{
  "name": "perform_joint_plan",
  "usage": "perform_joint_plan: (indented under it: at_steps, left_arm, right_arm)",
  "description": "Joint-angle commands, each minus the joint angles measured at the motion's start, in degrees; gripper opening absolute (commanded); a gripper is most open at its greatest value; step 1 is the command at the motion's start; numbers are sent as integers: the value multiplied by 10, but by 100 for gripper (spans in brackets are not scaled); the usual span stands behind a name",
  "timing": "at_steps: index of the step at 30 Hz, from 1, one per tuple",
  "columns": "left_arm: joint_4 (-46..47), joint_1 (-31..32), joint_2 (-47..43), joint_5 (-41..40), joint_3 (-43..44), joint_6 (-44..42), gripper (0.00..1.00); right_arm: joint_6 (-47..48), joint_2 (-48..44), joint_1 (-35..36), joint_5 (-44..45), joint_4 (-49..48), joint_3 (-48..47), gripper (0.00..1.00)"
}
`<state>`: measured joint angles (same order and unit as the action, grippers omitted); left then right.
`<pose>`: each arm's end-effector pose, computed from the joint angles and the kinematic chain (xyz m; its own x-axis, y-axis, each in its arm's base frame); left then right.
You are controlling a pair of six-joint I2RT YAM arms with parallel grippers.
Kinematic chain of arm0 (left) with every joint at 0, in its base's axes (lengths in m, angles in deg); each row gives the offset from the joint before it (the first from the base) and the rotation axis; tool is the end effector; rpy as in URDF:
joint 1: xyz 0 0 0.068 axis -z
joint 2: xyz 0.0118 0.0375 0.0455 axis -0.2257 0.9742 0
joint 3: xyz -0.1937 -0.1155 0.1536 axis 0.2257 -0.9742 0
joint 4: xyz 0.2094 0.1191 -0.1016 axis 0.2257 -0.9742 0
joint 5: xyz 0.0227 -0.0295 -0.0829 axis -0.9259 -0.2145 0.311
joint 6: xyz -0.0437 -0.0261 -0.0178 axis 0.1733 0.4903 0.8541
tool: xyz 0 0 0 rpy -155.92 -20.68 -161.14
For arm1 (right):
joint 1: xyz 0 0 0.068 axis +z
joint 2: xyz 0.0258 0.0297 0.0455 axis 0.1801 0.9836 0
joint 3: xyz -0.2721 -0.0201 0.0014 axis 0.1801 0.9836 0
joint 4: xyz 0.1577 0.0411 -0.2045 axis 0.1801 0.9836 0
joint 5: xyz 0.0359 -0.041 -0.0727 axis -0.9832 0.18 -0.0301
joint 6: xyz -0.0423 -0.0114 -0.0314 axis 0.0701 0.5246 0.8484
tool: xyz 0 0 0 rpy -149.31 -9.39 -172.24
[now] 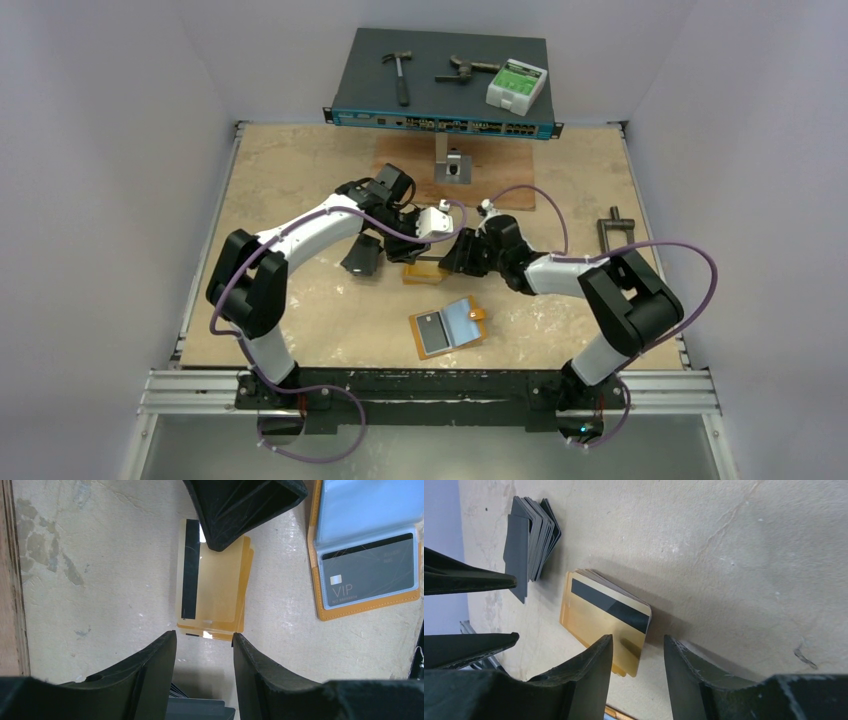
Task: Put the credit cards into the card holder
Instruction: Pick up the credit card from the center of the board.
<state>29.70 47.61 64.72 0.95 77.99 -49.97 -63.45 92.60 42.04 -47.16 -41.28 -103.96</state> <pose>0.2869 -0.2173 0.2315 -0.0787 0.8049 -0.5882 0.9956 0.0937 -0.0049 0.2560 0.1689 0.1427 -0.8299 0.2502 -0.4987 -0.1762 0.7306 0.6597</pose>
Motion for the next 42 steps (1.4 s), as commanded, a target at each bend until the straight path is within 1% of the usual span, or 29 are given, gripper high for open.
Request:
perform_joint_plan:
  at_steps: [1, 6, 8, 11, 15, 18, 22, 25, 34, 37, 42]
  left_arm:
    - [8, -1, -17, 6, 13, 14, 45]
    - [7, -1, -22, 5, 10, 16, 45]
    - [7, -1, -24, 3, 9, 17, 45]
    - [10, -1, -25, 3, 8, 20, 45]
    - [9, -2, -26, 3, 8, 22, 45]
    - [11, -1, -27, 1, 8, 22, 45]
    - [12, -1, -27, 0, 9, 23, 45]
    - [12, -1, -28, 0, 9, 24, 45]
    - [13, -3, -33, -2, 7, 29, 44]
    - [13, -2, -35, -4, 6, 30, 44]
    - [14, -2, -37, -5, 5, 32, 44]
  right_arm:
    - [11, -24, -8, 28, 17, 12, 41]
    - [9, -32, -12, 14, 6, 22, 41]
    - [7, -37, -12, -7, -10, 20, 51]
    - [-6, -45, -12, -19, -30, 14, 54]
    - [-16, -39, -11, -30, -41, 1, 55]
    - [-13, -13, -8, -32, -38, -12, 55]
    - [-9, 17, 2, -10, -13, -25, 55]
    - [-9, 22, 4, 3, -7, -23, 55]
    - [-6, 6, 3, 29, 10, -3, 47]
    - [-7, -7, 3, 38, 15, 9, 42]
    - [-6, -21, 3, 43, 19, 19, 37]
